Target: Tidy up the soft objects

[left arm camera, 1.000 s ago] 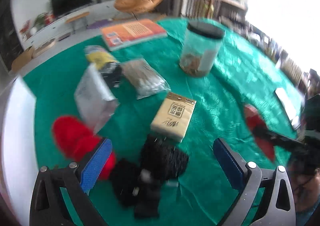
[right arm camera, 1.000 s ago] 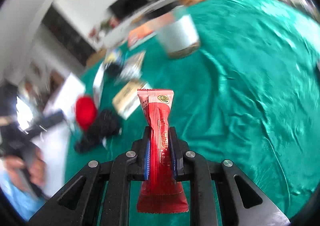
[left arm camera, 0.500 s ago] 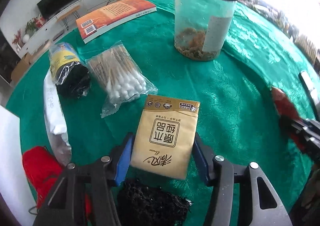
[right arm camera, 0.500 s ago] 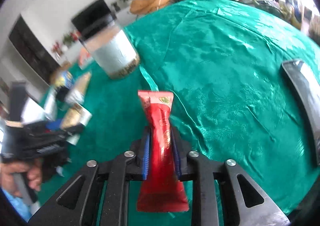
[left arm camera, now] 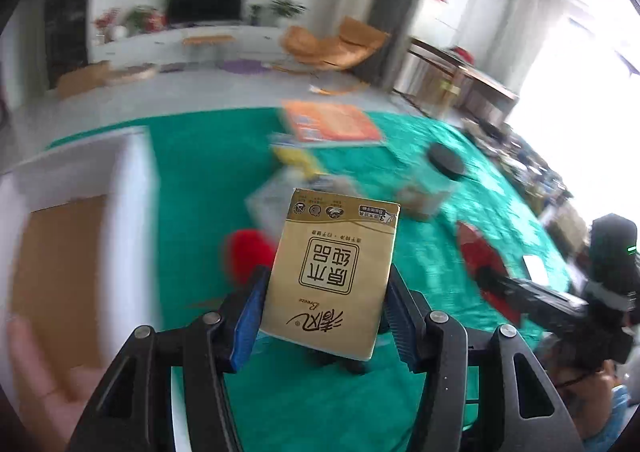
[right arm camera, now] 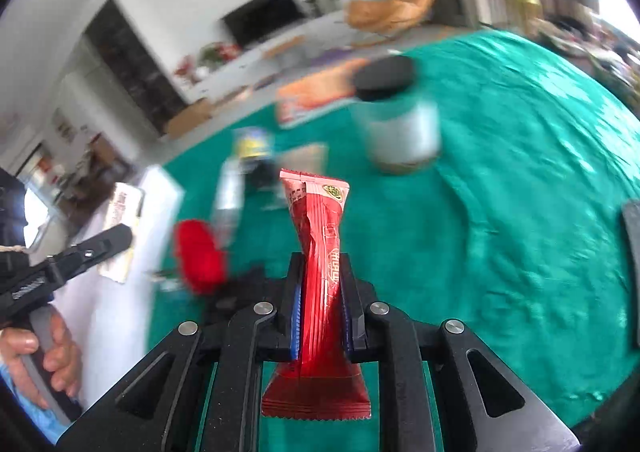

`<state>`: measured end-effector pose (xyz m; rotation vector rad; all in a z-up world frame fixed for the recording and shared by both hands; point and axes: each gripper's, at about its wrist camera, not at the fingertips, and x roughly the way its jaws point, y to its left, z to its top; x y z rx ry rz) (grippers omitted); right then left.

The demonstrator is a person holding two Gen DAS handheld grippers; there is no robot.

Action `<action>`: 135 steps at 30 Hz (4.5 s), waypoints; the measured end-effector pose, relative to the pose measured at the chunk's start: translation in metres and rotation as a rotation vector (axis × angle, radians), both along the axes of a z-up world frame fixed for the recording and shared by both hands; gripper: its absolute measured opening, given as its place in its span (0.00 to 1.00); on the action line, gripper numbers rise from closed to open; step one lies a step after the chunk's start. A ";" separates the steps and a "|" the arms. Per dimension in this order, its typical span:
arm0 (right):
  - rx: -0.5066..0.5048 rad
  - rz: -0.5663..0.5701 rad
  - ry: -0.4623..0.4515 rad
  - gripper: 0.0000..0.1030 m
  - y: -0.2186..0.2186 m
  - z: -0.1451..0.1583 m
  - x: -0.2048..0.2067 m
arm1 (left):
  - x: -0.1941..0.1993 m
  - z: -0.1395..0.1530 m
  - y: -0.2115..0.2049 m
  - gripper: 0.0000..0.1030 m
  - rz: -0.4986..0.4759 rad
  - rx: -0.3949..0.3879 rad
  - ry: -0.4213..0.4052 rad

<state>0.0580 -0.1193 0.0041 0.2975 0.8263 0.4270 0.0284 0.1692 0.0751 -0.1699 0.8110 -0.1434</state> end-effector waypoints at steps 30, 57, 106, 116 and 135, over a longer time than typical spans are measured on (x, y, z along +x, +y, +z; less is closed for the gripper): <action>-0.420 -0.209 -0.087 0.70 0.005 -0.069 -0.040 | -0.051 -0.052 -0.079 1.00 -0.115 0.049 -0.022; -0.409 -0.332 0.049 0.83 -0.028 -0.108 -0.016 | 0.001 -0.168 -0.106 1.00 -0.097 0.213 0.107; -0.041 0.297 0.125 0.69 0.086 -0.093 0.025 | -0.012 -0.168 -0.092 1.00 -0.102 0.210 0.091; -0.081 0.069 0.112 0.39 -0.009 -0.084 0.012 | -0.011 -0.168 -0.093 1.00 -0.096 0.211 0.090; -0.342 -0.392 0.018 0.76 -0.087 -0.086 -0.009 | -0.011 -0.168 -0.092 1.00 -0.096 0.212 0.089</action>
